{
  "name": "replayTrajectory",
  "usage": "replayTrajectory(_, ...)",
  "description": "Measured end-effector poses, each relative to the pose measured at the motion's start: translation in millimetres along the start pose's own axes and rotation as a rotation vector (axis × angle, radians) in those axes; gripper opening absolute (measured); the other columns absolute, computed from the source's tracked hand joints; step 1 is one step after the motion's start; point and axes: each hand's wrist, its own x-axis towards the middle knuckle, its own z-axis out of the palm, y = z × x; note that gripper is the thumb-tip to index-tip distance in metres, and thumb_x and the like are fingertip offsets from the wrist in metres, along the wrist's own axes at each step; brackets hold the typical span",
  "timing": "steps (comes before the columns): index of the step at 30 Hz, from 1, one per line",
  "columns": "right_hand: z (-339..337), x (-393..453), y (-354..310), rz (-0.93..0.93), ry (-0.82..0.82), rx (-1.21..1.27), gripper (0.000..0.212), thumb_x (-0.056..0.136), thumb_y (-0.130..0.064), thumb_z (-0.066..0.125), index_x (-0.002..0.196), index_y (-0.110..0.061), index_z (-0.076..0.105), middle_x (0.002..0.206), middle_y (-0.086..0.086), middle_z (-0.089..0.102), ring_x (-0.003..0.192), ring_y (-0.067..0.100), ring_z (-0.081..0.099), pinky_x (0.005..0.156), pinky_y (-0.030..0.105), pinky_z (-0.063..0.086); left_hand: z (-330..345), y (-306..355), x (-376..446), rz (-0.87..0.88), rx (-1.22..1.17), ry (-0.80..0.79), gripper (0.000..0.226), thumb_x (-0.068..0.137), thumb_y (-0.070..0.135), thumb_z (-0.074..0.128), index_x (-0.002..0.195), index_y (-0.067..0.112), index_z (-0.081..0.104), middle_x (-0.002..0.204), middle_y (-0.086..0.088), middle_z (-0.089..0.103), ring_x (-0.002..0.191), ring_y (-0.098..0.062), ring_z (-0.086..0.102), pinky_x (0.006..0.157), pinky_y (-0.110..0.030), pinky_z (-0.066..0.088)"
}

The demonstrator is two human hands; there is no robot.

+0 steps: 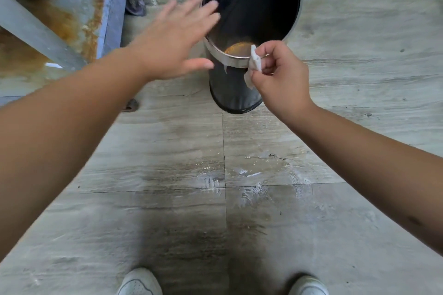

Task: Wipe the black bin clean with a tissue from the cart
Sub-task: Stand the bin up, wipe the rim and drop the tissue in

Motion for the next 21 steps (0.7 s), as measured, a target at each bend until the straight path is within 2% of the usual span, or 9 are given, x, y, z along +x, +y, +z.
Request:
replayTrajectory(2,0.8,-0.8,0.5,-0.006,-0.007,-0.012,0.027,0.079,-0.004,0.07,0.098,-0.019,0.061,0.075,-0.012,0.06,0.066,-0.003,0.057,0.065,0.008,0.047,8.6,-10.2,-6.0,-0.061,-0.044,-0.025,0.057,0.097,0.043,0.043,0.147,0.016,0.033,0.16,-0.006,0.027,0.149,-0.029,0.013,0.116,-0.057,0.015)
replayTrajectory(4,0.6,-1.3,0.6,-0.007,-0.008,-0.015,0.027,0.079,-0.003,0.07,0.098,-0.019,0.06,0.073,-0.013,0.058,0.065,-0.005,0.055,0.064,0.006,0.046,11.2,-7.4,0.4,-0.03,-0.111,0.056,0.035,0.1,0.032,0.043,0.128,0.015,0.055,0.147,-0.005,0.048,0.147,-0.029,0.024,0.115,-0.055,0.017)
replayTrajectory(8,-3.1,1.3,1.7,0.019,-0.017,-0.004,0.029,0.078,-0.005,0.07,0.098,-0.022,0.059,0.075,-0.01,0.058,0.066,-0.001,0.055,0.067,0.012,0.05,0.7,-6.0,10.9,0.014,-0.148,0.075,0.027,0.1,0.032,0.048,0.108,0.016,0.067,0.117,-0.001,0.068,0.139,-0.022,0.04,0.117,-0.048,0.011)
replayTrajectory(10,-7.1,1.8,4.6,0.036,0.009,0.009,0.03,0.076,-0.005,0.068,0.096,-0.025,0.058,0.073,-0.011,0.057,0.066,0.001,0.055,0.067,0.014,0.05,-4.5,0.6,14.3,-0.01,-0.119,0.031,0.026,0.099,0.034,0.049,0.103,0.017,0.069,0.11,-0.002,0.069,0.128,-0.022,0.049,0.114,-0.047,0.013)
replayTrajectory(12,-11.7,-1.4,9.0,0.03,0.044,0.006,0.03,0.075,-0.005,0.067,0.096,-0.024,0.057,0.072,-0.012,0.056,0.063,-0.002,0.053,0.065,0.012,0.048,-9.9,21.0,19.2,-0.025,-0.123,0.007,0.027,0.097,0.031,0.047,0.093,0.012,0.066,0.099,-0.007,0.068,0.108,-0.031,0.055,0.101,-0.048,0.024)
replayTrajectory(14,-14.6,-6.9,11.9,-0.011,0.05,-0.016,0.029,0.077,-0.005,0.069,0.098,-0.021,0.058,0.074,-0.009,0.06,0.065,-0.001,0.055,0.066,0.011,0.048,-13.2,49.1,26.8,-0.063,0.014,0.036,0.031,0.098,0.037,0.044,0.086,0.017,0.064,0.083,-0.001,0.066,0.095,-0.03,0.057,0.09,-0.047,0.027)
replayTrajectory(17,-12.4,-12.5,14.2,-0.072,0.019,-0.038,0.023,0.081,-0.003,0.067,0.097,-0.016,0.057,0.077,-0.007,0.062,0.069,0.001,0.058,0.067,0.01,0.048,-16.8,94.7,42.0,-0.163,0.189,0.061,0.031,0.098,0.04,0.045,0.075,0.024,0.058,0.059,0.008,0.047,0.081,-0.026,0.053,0.08,-0.044,0.03)
replayTrajectory(19,-12.4,-9.7,16.4,-0.046,0.042,-0.027,0.025,0.079,0.001,0.064,0.092,-0.018,0.053,0.073,-0.014,0.055,0.065,-0.003,0.054,0.063,0.007,0.044,-18.8,113.3,55.7,-0.186,0.14,0.053,0.024,0.095,0.031,0.05,0.073,0.023,0.054,0.058,0.006,0.04,0.079,-0.027,0.051,0.08,-0.044,0.032)
replayTrajectory(21,-15.3,-5.0,18.2,0.002,0.06,0.025,0.028,0.077,0.0,0.063,0.088,-0.022,0.052,0.073,-0.015,0.055,0.064,-0.007,0.052,0.064,0.006,0.043,-20.0,110.5,62.6,-0.139,0.018,0.048,0.021,0.096,0.035,0.048,0.089,0.021,0.062,0.071,0.002,0.055,0.088,-0.03,0.058,0.084,-0.045,0.033)
